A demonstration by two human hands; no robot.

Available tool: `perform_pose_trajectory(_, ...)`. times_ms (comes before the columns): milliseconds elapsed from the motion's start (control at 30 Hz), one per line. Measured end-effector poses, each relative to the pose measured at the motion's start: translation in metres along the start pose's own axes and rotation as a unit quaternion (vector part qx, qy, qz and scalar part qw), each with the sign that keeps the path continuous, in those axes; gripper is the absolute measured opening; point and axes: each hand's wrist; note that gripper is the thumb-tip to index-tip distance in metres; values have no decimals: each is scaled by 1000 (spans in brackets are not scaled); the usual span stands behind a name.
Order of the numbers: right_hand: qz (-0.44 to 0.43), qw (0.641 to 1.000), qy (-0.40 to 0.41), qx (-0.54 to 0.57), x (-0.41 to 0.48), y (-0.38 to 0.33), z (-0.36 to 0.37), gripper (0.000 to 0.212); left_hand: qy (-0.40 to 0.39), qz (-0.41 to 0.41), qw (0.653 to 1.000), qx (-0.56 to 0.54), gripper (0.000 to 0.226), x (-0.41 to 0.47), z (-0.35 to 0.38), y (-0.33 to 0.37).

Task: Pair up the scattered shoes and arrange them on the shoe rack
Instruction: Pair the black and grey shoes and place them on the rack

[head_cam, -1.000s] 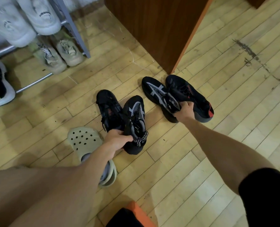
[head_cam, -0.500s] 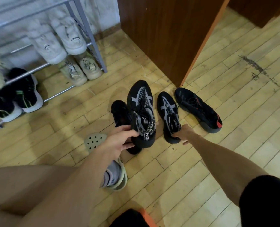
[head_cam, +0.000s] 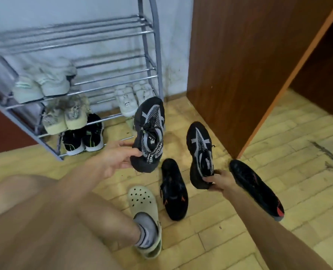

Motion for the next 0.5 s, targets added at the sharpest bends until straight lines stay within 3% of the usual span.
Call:
perform_pose_trajectory(200,-115,986,-120,-18,-62,-90,75,45,97,17,994,-57,26,-39,-74,20)
perform_pose_trajectory(400,-158,974,-155,-38,-101,-149,160,23,147,8,984,-104,11,-44,-132,21)
perform_pose_trajectory(500,-168,973,-148,-45,-102,-173,193,29,143,11,981,-131,11,-25,-143,28)
Point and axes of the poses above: each hand's wrist, its own x-axis towards the middle knuckle, its own z-axis out of the palm, y = z × x, and after that the axes turned 15 degrees about x, right-handed
